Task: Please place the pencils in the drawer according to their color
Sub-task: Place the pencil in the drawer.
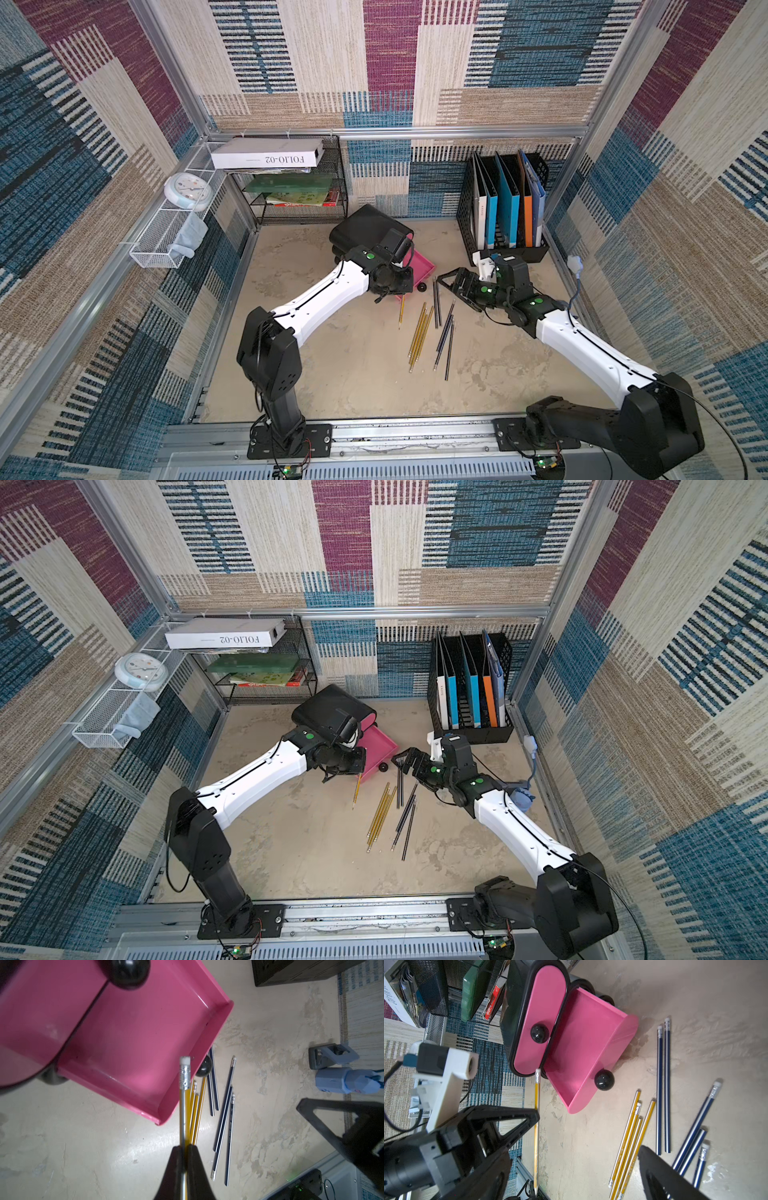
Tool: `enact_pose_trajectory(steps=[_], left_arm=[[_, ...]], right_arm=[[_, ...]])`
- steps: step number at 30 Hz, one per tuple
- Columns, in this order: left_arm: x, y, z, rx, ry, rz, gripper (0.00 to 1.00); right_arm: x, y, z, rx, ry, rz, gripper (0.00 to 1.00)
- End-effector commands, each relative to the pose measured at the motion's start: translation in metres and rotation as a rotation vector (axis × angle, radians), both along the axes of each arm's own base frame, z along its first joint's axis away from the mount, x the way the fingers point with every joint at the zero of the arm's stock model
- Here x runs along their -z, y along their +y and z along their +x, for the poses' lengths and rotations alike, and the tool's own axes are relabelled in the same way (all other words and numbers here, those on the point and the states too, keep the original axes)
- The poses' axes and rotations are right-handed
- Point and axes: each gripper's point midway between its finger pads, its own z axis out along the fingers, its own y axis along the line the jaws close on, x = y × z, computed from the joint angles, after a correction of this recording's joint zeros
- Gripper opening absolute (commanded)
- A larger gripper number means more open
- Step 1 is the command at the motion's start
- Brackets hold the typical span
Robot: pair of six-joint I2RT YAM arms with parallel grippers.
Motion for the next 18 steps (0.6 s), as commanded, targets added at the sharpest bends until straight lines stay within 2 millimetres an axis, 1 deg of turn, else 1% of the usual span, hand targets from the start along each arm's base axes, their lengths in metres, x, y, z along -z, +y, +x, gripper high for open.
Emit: enact_pose_trajectory(steps=[1, 9, 18], left_arm=[[0.006, 0.001, 0.009, 0.05, 0.028, 0.029, 0.0], [0.015, 0.002, 0.043, 0.041, 0.032, 0.073, 0.0], [0.03, 0.003, 0.067, 0.045, 0.028, 0.15, 0.0]], right_arm=[[-0.008, 0.002, 0.005, -0.003, -0.038, 0.008, 0.99], [-0.003, 0.002, 0.008, 0.0, -0.028, 0.003, 0.99], [0.0, 0.003, 0.01, -0.001, -0.023, -0.003, 0.99]])
